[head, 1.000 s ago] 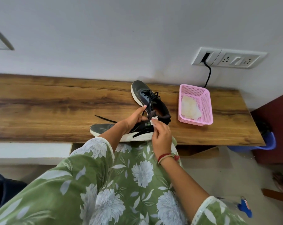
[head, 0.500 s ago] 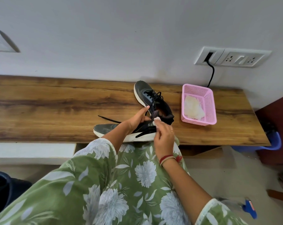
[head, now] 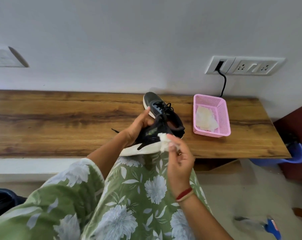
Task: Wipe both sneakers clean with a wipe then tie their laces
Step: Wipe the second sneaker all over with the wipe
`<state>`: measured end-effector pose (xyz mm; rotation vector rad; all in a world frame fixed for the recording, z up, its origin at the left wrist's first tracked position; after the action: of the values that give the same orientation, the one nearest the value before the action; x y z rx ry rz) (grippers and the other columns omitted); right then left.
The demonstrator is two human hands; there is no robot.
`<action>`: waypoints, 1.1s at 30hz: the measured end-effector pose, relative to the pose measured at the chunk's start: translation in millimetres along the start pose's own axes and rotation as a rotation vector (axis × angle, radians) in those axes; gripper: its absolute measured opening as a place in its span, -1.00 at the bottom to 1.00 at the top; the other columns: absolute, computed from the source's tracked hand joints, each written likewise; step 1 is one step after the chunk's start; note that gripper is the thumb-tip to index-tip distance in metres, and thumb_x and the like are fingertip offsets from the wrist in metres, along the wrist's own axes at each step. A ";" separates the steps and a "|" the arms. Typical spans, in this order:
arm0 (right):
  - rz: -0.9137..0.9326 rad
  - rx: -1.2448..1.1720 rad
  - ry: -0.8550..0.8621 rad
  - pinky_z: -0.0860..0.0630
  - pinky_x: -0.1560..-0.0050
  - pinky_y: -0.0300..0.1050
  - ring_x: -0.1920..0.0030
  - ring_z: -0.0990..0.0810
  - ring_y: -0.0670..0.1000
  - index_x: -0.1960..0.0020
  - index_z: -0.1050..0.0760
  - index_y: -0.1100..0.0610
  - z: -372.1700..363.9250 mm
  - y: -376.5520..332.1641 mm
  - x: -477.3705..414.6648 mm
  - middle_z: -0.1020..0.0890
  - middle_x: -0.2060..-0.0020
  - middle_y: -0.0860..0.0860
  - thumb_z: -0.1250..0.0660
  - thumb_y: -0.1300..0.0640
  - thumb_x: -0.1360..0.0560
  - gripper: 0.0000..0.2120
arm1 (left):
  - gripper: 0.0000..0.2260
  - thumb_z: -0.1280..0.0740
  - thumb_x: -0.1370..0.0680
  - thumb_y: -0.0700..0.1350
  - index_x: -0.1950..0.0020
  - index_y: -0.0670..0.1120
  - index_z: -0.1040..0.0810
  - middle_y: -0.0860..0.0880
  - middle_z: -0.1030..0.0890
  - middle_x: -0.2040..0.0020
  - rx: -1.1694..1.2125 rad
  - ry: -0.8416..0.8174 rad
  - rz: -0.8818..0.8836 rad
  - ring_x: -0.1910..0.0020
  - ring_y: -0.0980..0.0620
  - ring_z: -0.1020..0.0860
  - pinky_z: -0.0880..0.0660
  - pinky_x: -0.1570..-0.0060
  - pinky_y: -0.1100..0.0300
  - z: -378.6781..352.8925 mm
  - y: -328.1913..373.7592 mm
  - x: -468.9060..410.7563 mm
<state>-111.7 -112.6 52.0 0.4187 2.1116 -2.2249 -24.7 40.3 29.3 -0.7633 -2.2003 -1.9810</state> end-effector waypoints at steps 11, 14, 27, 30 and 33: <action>-0.325 -0.277 0.087 -0.56 0.16 -0.27 0.02 -0.61 -0.08 -0.09 -0.54 0.13 4.8 -32.4 -47.3 -0.61 -0.01 -0.01 -0.23 0.28 -0.55 -0.82 | -0.45 -0.01 -0.43 0.24 0.43 -0.02 -0.65 0.02 -0.60 0.46 -0.002 0.081 -0.138 0.45 0.14 -0.55 -0.48 0.31 0.35 11.8 26.5 50.2; -0.016 0.049 -0.083 -0.54 0.00 -0.21 0.00 -0.59 -0.11 -0.05 -0.56 0.08 -7.1 -39.2 -45.9 -0.62 0.01 -0.02 -0.29 0.30 -0.51 -0.81 | -0.41 -0.06 -0.37 0.36 0.42 -0.10 -0.57 -0.03 -0.52 0.46 0.044 0.065 -0.140 0.46 0.03 -0.44 -0.40 0.31 0.26 11.5 22.5 55.3; 0.348 0.484 -0.193 -0.53 0.08 -0.21 0.13 -0.58 -0.03 0.05 -0.61 0.19 -18.4 -11.4 -31.4 -0.63 0.16 0.03 -0.36 0.34 -0.43 -0.86 | -0.65 -0.19 -0.38 0.14 0.32 -0.08 -0.61 -0.04 -0.57 0.34 0.122 0.114 -0.024 0.35 0.06 -0.53 -0.46 0.23 0.23 -15.1 0.5 42.3; 0.261 0.518 -0.236 -0.48 0.13 -0.33 0.17 -0.54 -0.12 0.02 -0.62 0.16 -11.3 -9.1 -41.5 -0.61 0.17 0.01 -0.38 0.31 -0.43 -0.85 | -0.49 -0.01 -0.54 -0.12 0.54 -0.03 -0.53 0.10 -0.49 0.50 0.154 0.111 -0.039 0.48 0.19 -0.46 -0.39 0.32 0.28 -22.6 -4.3 34.4; 0.157 0.523 -0.425 -0.37 0.15 -0.47 0.17 -0.48 -0.18 -0.14 -0.59 0.12 -3.1 -6.1 -52.9 -0.53 0.15 -0.03 -0.40 0.21 -0.45 -0.74 | -0.71 -0.11 -0.43 -0.07 0.40 -0.10 -0.52 0.03 -0.52 0.45 0.171 0.116 -0.039 0.44 0.13 -0.49 -0.43 0.30 0.26 -26.1 -5.4 30.6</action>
<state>-61.6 -117.1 69.7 0.1012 1.2469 -2.4722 -60.4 24.6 40.3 -0.5730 -2.2944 -1.7754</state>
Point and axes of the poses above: each hand's wrist, its own x-axis away from the middle knuckle, its own z-axis out of the back of the hand, y = z × x, the point moved 1 cm from there along -x, towards the middle knuckle
